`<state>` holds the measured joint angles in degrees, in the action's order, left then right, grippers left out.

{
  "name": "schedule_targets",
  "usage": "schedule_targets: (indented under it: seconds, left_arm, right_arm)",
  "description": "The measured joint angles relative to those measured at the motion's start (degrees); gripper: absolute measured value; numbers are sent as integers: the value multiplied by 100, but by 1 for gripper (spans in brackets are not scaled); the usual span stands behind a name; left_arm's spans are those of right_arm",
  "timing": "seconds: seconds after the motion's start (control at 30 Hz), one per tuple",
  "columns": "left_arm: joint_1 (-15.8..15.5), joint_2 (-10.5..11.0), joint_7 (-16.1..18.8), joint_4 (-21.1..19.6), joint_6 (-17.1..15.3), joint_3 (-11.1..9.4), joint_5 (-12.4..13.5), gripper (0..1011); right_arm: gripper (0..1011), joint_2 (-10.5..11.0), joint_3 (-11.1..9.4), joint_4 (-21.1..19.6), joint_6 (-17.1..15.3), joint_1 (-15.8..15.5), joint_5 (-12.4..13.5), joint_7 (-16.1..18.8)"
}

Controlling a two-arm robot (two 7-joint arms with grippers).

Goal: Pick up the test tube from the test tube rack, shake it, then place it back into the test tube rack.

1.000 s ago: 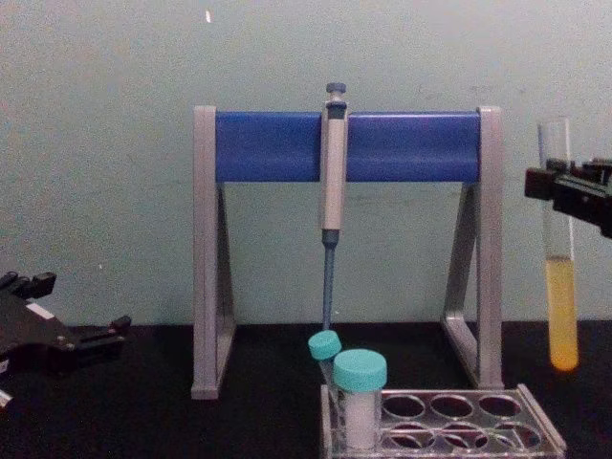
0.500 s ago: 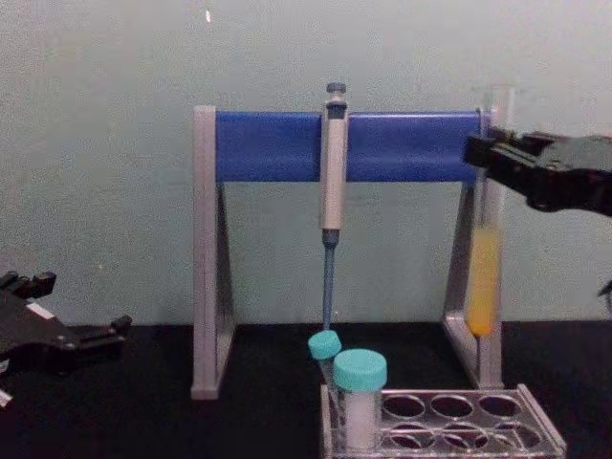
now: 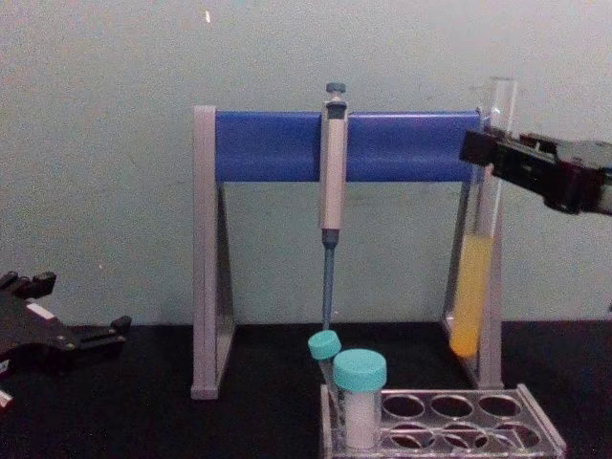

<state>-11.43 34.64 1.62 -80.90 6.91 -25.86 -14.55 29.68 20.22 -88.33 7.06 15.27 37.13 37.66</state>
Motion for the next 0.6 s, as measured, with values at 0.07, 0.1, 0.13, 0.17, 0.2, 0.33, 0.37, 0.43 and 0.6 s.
schedule_targets:
  seconds: [0.07,0.1,0.13,0.17,0.2,0.33,0.37,0.43,0.6]
  left_arm:
    - [0,0,0,0,0,0,0,1001]
    - [0,0,0,0,0,0,0,1001]
    - [0,0,0,0,0,0,0,1001]
    - [0,0,0,0,0,0,0,1001]
    - [0,0,0,0,0,0,0,1001]
    - [0,0,0,0,0,0,0,1001]
    - [0,0,0,0,0,0,0,1001]
    - [0,0,0,1,0,0,0,1001]
    - [0,0,0,0,0,0,0,1001]
  right_arm:
    - [232,88,0,-12,-33,-32,20,9]
    - [232,128,-5,-13,-41,-53,28,-2]
    - [232,144,-12,-13,-41,-62,26,-25]
    - [232,155,-17,-13,-40,-71,18,-57]
    - [232,162,-22,-13,-36,-78,4,-88]
    - [232,142,-29,44,25,-83,-73,-197]
    - [232,131,-27,62,35,-75,-80,-202]
    - [232,109,-19,97,49,-58,-92,-205]
    - [232,24,55,231,97,17,-164,-195]
